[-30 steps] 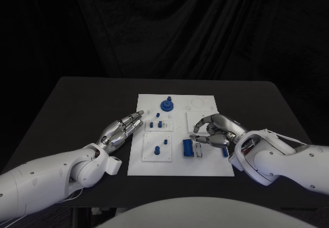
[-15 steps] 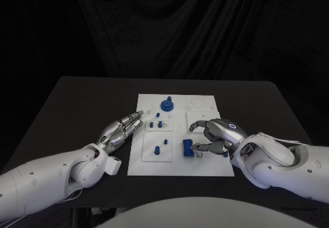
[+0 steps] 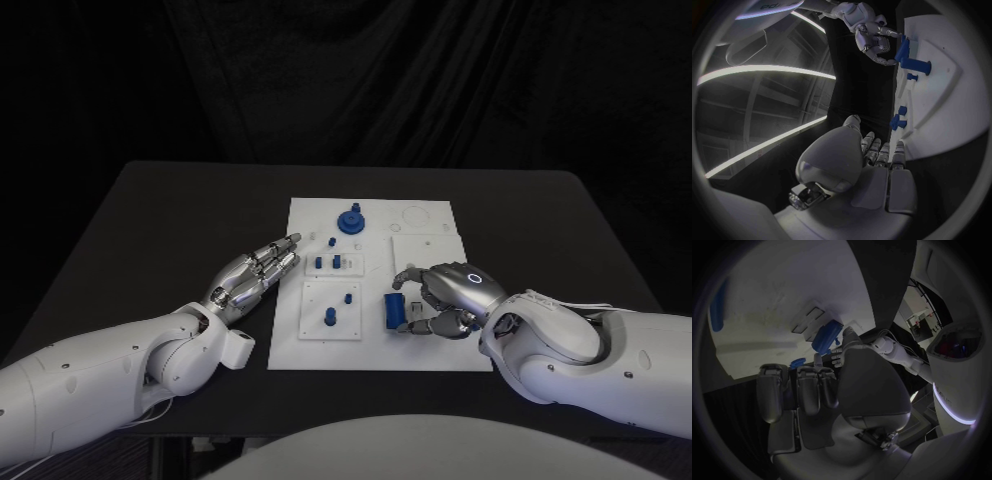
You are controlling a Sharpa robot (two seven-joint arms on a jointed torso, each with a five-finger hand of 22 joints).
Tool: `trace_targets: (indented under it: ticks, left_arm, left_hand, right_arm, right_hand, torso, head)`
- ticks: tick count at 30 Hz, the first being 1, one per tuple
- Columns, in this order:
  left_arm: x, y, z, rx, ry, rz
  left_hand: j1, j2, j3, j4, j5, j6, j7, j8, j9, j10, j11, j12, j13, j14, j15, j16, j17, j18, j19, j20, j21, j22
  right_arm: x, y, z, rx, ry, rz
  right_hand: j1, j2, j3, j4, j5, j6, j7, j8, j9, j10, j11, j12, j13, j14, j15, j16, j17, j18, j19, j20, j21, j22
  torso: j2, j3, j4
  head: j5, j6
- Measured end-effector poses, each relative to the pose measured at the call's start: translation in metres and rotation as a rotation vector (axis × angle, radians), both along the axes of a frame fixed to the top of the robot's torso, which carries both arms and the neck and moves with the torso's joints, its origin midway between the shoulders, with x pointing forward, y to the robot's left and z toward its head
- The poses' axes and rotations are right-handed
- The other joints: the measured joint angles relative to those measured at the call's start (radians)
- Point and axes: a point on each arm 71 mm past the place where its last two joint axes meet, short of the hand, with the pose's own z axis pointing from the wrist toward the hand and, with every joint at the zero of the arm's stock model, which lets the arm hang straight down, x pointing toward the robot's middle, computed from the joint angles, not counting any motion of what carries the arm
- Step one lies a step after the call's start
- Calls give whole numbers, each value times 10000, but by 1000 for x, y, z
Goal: Assemble the parts on the task board
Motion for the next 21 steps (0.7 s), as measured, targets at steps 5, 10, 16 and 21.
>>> trace_targets:
  ticks: [5, 10, 16, 21]
  left_arm:
    - [0, 1, 0, 3, 6, 7]
    - [0, 1, 0, -2, 9, 2]
    - [0, 1, 0, -9, 16, -10]
    - [0, 0, 0, -23, 24, -28]
  left_hand:
    - [0, 0, 0, 0, 0, 0, 0, 0, 0, 0, 0, 0, 0, 0, 0, 0, 0, 0, 0, 0, 0, -1]
    - [0, 0, 0, 0, 0, 53, 52, 0, 2, 0, 0, 0, 0, 0, 0, 0, 1, 0, 0, 0, 0, -1]
    - [0, 0, 0, 0, 0, 107, 107, 0, 17, 0, 0, 0, 0, 37, 37, 0, 0, 0, 0, 0, 0, -1]
    - [0, 0, 15, 15, 0, 107, 107, 0, 17, -21, 21, 0, 0, 37, 37, 0, -4, 1, 0, 0, 0, -1]
  right_arm:
    - [-1, 1, -5, -157, 58, -62]
    - [-1, 2, -7, -279, 22, -82]
    - [0, 3, -8, -424, -40, -87]
    - [0, 6, -9, -557, -78, -40]
  right_hand:
    - [-311, -310, -123, 13, -281, -128, 20, 150, -135, 0, 0, 0, -1, 0, 0, 0, 0, -1, 0, 0, -78, 0]
    - [-401, -401, -178, 15, -298, -308, 83, 187, -243, 0, -1, 0, 0, 0, 0, 0, 0, 1, 0, 0, -154, -1]
    - [-145, -145, -2, -10, 298, -538, 134, 521, -378, -19, 87, 0, -1, 0, 0, 0, 0, 0, 0, 0, -282, -1]
    - [52, 53, 79, -34, 719, -659, 123, 726, -471, -19, 87, 0, -1, 2, 39, 0, 0, 0, 36, 36, -325, -1]
  torso:
    - [-2, 0, 1]
    - [-4, 0, 4]
    - [-5, 0, 5]
    - [-5, 0, 4]
  head:
    - [5, 0]
    - [1, 0]
    - [-1, 0]
    - [-9, 0]
